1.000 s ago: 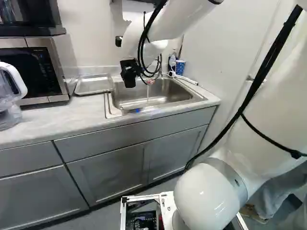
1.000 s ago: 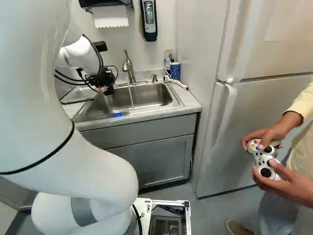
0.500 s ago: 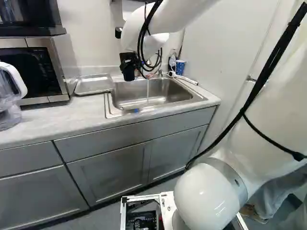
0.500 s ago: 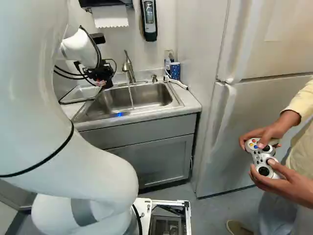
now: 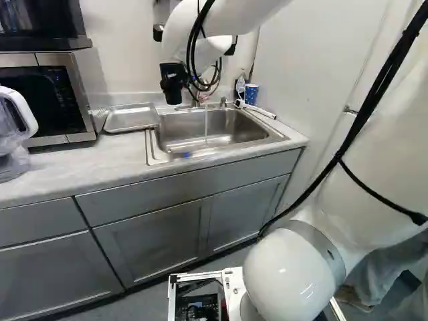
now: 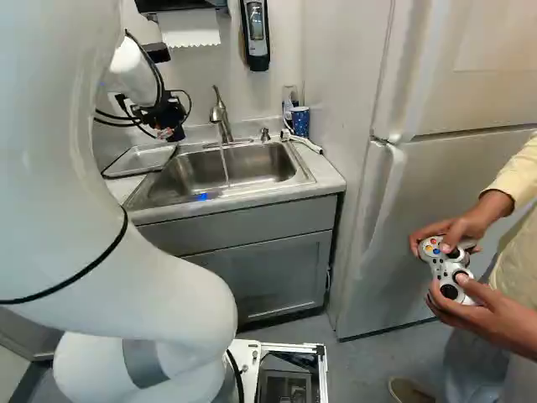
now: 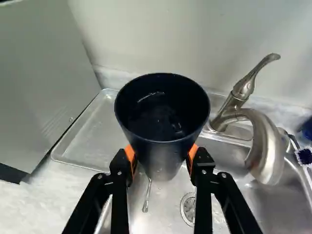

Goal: Rinse the cup and place it in the tray

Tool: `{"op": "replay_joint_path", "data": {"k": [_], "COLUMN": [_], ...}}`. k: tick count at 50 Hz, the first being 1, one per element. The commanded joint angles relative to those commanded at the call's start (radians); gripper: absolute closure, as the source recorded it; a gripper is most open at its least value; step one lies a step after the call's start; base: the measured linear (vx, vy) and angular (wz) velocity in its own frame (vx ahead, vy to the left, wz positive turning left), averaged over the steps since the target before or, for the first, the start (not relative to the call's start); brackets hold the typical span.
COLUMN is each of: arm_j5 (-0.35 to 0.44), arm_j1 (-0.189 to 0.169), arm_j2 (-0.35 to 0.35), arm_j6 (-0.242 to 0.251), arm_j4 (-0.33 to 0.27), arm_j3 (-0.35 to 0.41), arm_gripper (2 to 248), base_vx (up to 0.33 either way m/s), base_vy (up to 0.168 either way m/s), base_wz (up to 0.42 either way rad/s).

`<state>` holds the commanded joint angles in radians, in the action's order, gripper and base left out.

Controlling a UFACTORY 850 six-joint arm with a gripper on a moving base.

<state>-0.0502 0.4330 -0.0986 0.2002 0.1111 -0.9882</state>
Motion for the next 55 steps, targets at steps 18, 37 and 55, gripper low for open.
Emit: {"op": "replay_joint_path", "data": {"k": [18,37,55], "arm_j5": [0.0,0.0,0.0], "arm_j1": [0.01,0.01,0.01], "arm_j2": [-0.001,-0.001,-0.001], "arm_j6": [0.0,-0.078,-0.263], "arm_j4": [0.012,0.012,0.012], "arm_j3": [-0.023,-0.023,-0.023], "arm_gripper": [129,129,129], "base_vx": [0.0,0.0,0.0], "base_vy": [0.0,0.0,0.0], "base_wz": [0.0,0.0,0.0]}}
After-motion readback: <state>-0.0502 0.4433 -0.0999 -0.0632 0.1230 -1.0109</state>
